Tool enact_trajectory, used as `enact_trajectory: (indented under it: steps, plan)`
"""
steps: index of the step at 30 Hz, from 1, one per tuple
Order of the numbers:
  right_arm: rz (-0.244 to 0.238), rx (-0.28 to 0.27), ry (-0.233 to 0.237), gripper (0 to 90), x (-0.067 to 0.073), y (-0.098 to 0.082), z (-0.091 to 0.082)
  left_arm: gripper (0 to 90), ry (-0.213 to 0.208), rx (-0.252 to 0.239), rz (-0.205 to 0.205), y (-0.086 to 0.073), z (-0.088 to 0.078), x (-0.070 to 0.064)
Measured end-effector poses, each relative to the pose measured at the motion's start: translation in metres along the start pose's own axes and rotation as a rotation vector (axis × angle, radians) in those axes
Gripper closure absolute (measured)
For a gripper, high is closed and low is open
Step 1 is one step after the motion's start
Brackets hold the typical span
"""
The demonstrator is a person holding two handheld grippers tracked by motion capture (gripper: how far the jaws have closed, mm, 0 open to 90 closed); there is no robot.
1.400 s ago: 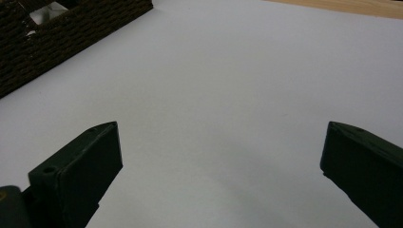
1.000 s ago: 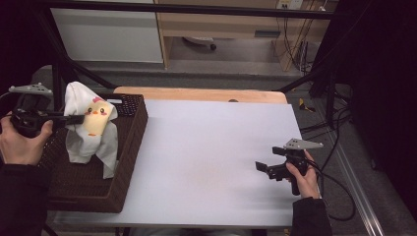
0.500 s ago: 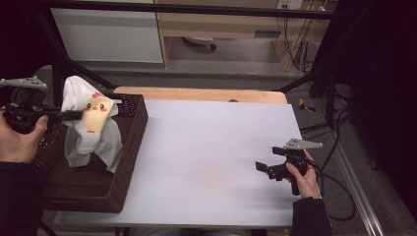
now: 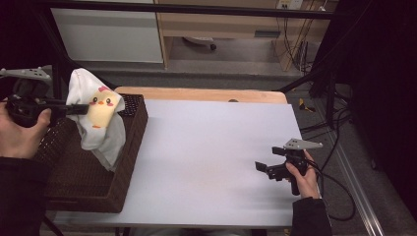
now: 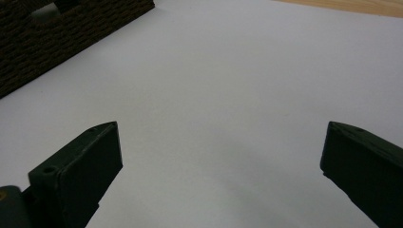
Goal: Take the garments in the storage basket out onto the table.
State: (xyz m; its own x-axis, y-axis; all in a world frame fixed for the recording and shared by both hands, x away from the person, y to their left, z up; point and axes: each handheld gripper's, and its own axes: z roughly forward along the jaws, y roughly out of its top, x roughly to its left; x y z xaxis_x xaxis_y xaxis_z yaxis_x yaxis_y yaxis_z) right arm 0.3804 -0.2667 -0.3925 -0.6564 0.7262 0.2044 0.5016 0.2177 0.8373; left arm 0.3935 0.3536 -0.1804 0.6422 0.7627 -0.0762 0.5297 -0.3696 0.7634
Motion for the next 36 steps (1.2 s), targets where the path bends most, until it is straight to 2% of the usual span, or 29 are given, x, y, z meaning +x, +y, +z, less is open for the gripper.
enact_trajectory:
  steps: [17, 26, 36]
  plan:
    - [-0.003, 0.001, 0.002, 0.7, 0.0, 0.0, 0.0, 82.2, -0.038, -0.014, 0.038, 0.027, 0.002, -0.02]
    - [-0.003, 0.003, 0.003, 0.7, 0.0, 0.0, 0.0, 82.3, -0.072, -0.011, 0.064, 0.044, 0.011, -0.035]
    - [-0.003, 0.003, 0.004, 0.7, 0.0, 0.0, 0.0, 82.3, -0.089, -0.017, 0.083, 0.059, 0.016, -0.047]
